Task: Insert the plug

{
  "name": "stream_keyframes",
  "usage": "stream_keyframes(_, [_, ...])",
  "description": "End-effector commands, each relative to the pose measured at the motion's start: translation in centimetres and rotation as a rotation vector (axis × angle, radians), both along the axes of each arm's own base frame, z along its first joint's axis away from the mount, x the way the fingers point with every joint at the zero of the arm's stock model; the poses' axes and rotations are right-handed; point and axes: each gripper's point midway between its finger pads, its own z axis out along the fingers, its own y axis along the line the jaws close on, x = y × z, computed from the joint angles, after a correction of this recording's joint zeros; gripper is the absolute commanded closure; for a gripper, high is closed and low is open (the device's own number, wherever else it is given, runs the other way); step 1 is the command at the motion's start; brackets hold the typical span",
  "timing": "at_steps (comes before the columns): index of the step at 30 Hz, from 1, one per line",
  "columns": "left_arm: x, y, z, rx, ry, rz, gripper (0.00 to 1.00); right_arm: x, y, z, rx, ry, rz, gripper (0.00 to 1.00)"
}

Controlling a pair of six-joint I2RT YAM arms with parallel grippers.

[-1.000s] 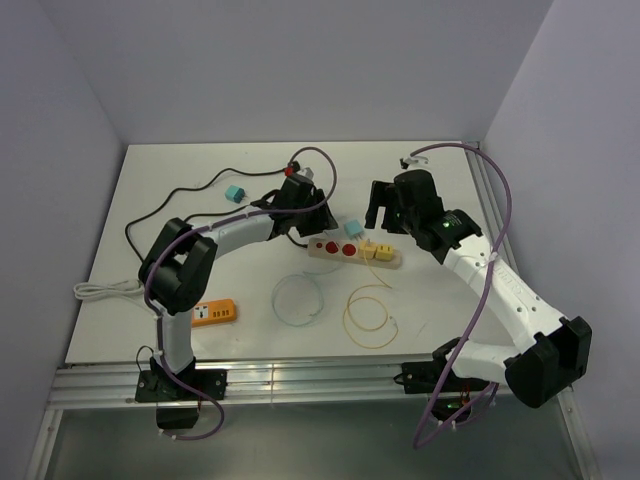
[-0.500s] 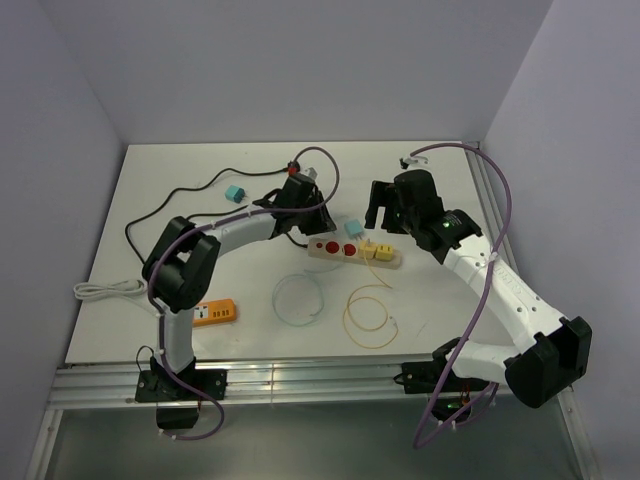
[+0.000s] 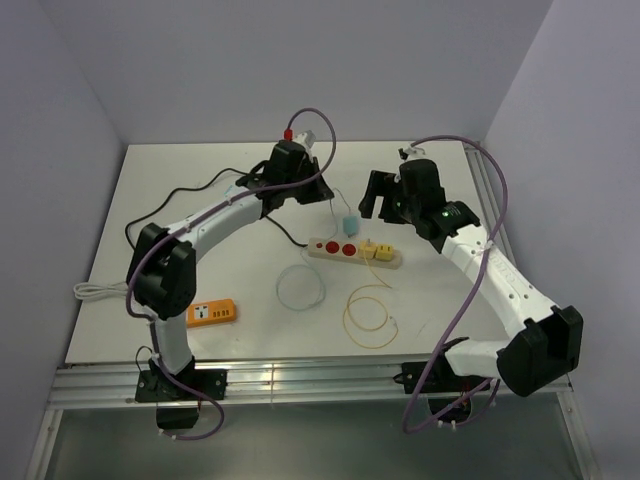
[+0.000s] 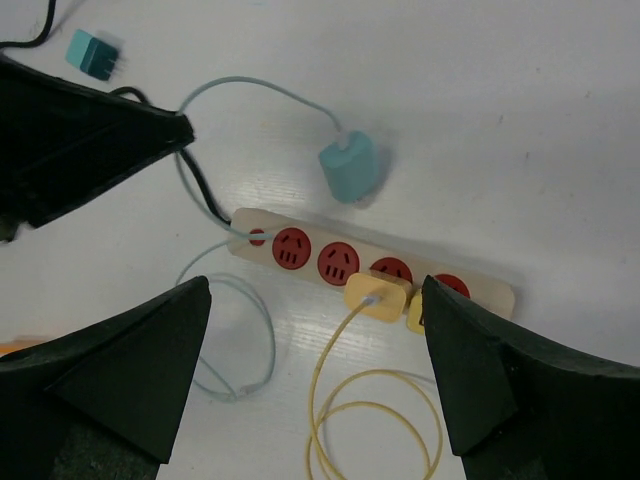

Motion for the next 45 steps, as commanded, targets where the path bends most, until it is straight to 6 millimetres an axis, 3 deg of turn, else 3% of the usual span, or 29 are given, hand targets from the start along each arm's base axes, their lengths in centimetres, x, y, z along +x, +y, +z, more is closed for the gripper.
stream_keyframes(1, [-0.9,0.3,9.4,-0.066,-0.192,-0.068,1.0,2.0,1.6,2.4,0.086,-0.078,0.077,0.07])
stream_keyframes(9, [-5.2,1.3,16.5,-0.113,-0.318,-0.22,1.0,1.5,6.2,4.5,0.25,-0.161,0.344,0.11])
stream_keyframes(17, [-9.5,4.0,22.5,-0.105,-0.436,-0.287,1.0,1.2,7.6,4.9,0.265,-0.206,0.462,0.14])
stream_keyframes(25, [-15.3,4.5,27.3,-0.271,-0.473,-0.423,1.0,-2.9,9.6,5.1,0.329,-0.29,0.713,0.18])
stream_keyframes(31, [-18.1,5.1,29.7,-0.346,-0.502,-0.485,1.0,-5.9,11.1,6.6,0.421,-0.373,0.906,0.16])
stream_keyframes(36, [-19.2,5.5,30.4,-0.37,-0.501,-0.499,1.0,-8.9,12.1,7.7,0.501,-0.465,1.081,0.15])
stream_keyframes(39, [-19.8,5.5,30.8,-0.393,-0.502,-0.511,1.0,-9.2,12.1,7.8,0.463,-0.507,1.116,0.15])
stream_keyframes(45, [-20.5,5.8,31.3,-0.415,-0.51,-0.526,1.0,-11.1,11.9,8.8,0.467,-0.558,1.205,0.33])
